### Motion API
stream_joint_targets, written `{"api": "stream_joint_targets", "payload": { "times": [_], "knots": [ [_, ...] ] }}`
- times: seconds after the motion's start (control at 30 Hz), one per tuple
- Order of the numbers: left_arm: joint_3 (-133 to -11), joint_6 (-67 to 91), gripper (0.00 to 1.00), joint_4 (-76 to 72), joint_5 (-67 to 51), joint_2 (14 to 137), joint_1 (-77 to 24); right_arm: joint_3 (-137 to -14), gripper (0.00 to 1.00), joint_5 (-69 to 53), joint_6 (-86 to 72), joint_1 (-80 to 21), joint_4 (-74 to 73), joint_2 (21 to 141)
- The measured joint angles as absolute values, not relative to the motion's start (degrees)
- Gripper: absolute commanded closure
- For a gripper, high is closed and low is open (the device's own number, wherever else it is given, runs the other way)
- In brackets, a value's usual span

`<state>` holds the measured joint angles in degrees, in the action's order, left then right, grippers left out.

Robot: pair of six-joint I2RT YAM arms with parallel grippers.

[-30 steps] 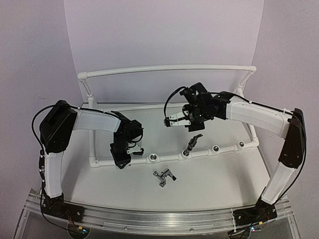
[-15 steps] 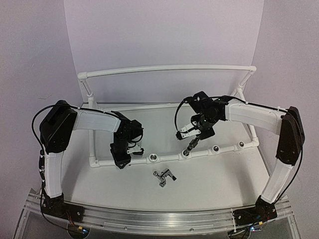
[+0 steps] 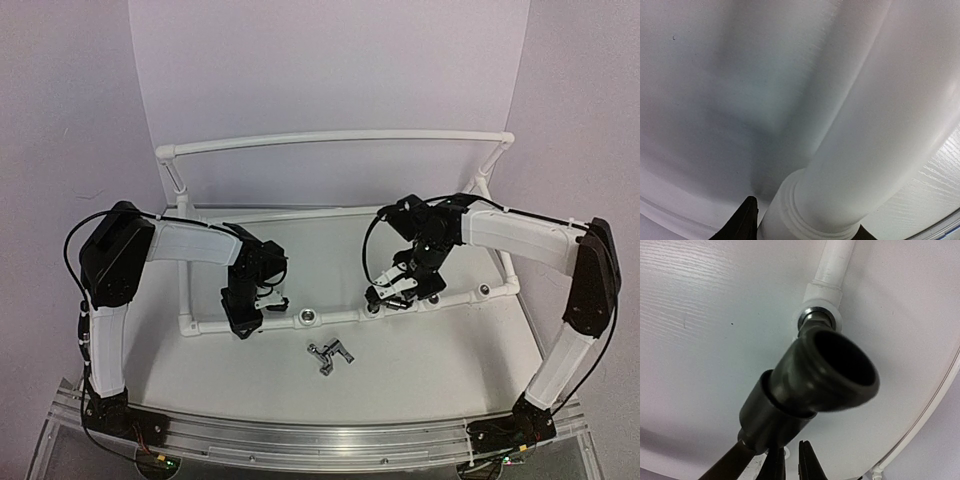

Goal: Install the water faucets

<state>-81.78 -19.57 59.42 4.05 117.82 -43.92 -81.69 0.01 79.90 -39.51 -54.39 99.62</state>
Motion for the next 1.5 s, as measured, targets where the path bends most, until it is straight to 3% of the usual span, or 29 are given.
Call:
{"api": "stream_joint_targets", "payload": {
  "times": [0.7, 0.97, 1.17, 1.5],
  "knots": [
    [-82.17, -19.55, 0.87, 59.79, 4.06, 118.1, -43.92, -72.0, 0.81, -6.54, 66.38, -45.62, -49.94, 94.44],
    [-82.17, -19.56, 0.87, 59.8, 4.05, 118.1, -43.92, -70.53, 0.81, -8.38, 55.41, -52.11, -37.22, 92.68],
    [-82.17, -19.55, 0.87, 59.79, 4.03, 118.1, -43.92, -69.36, 0.82, -4.84, 52.25, -53.52, -28.51, 92.6],
    [-82.17, -19.55, 0.87, 59.77, 4.01, 118.1, -43.92, -70.8, 0.7, 5.11, 54.56, -54.04, -18.74, 96.26]
  ]
}}
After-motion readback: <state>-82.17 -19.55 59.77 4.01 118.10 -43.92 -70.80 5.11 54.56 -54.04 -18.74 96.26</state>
